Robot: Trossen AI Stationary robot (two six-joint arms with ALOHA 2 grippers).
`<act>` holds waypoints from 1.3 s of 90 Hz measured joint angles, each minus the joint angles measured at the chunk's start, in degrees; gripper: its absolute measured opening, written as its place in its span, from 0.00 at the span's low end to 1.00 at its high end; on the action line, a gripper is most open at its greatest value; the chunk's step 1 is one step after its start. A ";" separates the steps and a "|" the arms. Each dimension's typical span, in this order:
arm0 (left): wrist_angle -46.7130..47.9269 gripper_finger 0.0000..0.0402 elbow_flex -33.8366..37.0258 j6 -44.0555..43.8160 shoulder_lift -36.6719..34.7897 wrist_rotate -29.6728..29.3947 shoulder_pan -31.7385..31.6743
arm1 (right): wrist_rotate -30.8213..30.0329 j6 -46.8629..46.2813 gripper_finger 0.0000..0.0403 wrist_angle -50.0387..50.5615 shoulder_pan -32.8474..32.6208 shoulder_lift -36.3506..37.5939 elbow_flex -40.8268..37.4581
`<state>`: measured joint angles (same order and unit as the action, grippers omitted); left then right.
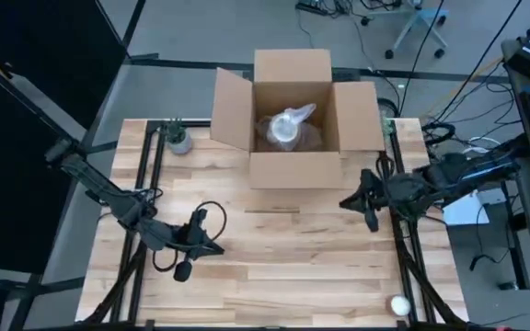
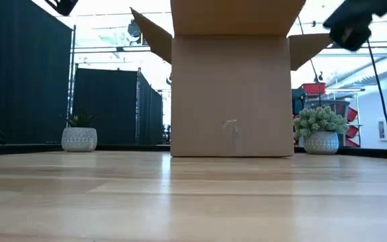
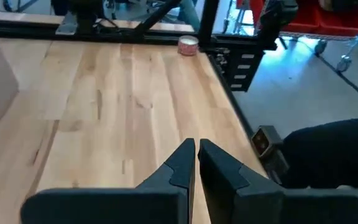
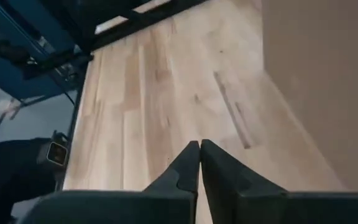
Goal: Wrap mug
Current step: Return to Home Position
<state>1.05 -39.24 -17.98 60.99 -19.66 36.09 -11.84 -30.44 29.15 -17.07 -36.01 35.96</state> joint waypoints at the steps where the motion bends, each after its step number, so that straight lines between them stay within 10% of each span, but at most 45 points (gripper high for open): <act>1: -0.18 0.03 0.07 0.00 0.00 0.00 -0.05 | 0.01 0.25 0.00 -0.64 0.02 0.20 -0.59; 24: -3.61 0.02 3.05 4.53 -0.07 6.99 -5.13 | -1.49 20.40 0.00 -25.18 5.34 2.10 -12.90; 50: -0.67 0.02 3.34 7.87 -2.21 14.56 -13.87 | 8.89 20.76 0.00 -29.31 16.53 9.07 -19.00; 117: -0.77 0.03 17.99 4.24 -15.42 3.41 -14.96 | 4.44 24.39 0.00 -35.91 18.61 27.93 -28.17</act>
<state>0.28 -21.25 -13.74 45.57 -16.25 21.13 -7.40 -6.05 -6.76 1.54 -8.08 7.79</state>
